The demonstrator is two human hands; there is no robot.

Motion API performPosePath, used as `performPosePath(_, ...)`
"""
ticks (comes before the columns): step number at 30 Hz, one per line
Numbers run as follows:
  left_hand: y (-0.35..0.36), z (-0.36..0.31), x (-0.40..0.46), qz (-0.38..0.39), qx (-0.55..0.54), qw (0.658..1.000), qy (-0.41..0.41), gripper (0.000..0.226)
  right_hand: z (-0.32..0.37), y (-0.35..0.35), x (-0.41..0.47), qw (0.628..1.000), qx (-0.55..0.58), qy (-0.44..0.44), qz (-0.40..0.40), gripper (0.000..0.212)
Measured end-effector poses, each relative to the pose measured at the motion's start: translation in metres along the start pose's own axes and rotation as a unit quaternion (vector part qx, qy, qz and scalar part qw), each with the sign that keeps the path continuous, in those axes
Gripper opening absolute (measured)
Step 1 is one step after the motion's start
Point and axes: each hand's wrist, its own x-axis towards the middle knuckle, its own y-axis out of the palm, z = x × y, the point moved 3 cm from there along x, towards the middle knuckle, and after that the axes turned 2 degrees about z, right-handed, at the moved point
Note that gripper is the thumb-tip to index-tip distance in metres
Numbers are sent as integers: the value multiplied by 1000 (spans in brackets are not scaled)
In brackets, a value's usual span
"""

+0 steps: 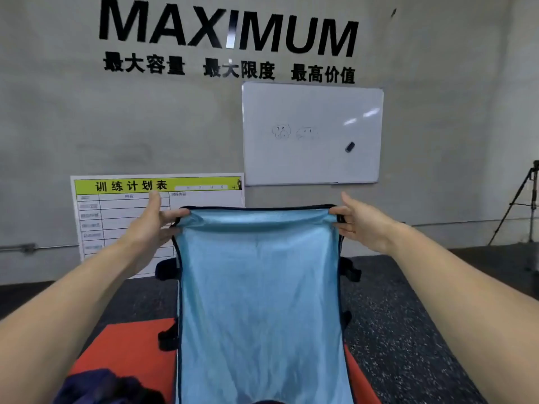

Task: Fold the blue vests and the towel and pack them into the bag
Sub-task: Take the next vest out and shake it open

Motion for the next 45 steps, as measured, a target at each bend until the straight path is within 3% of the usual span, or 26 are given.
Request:
performPosePath(9, -6, -10, 75, -29, -69, 993, 96, 90, 9, 11, 73, 980, 27, -186, -70, 63)
performPosePath(13, -7, -4, 69, -13, -57, 990, 127, 91, -9, 6, 71, 974, 36, -207, -85, 61)
performPosePath(21, -7, 93, -21, 28, -25, 995, 96, 94, -114, 0, 4, 991, 33, -123, -33, 67)
performPosePath(25, 3, 156, -95, 60, -32, 998, 9, 102, -188, 6, -53, 998, 28, -52, -11, 71)
performPosePath(31, 7, 259, -202, 59, 10, 995, -83, 83, -299, 28, -154, 996, 37, 85, 11, 70)
performPosePath(34, 1, 310, -231, 48, 32, 987, -148, 83, -343, 25, -189, 992, -39, 118, 26, 70)
performPosePath(36, -3, 333, -246, 38, 30, 978, -202, 81, -360, 26, -207, 985, -73, 146, 58, 80)
performPosePath(40, 7, 340, -285, 108, 96, 969, -199, 87, -375, 28, -226, 973, -88, 188, 102, 101)
performPosePath(45, 5, 339, -289, 140, 189, 958, -164, 106, -376, 25, -233, 952, -163, 217, 143, 88)
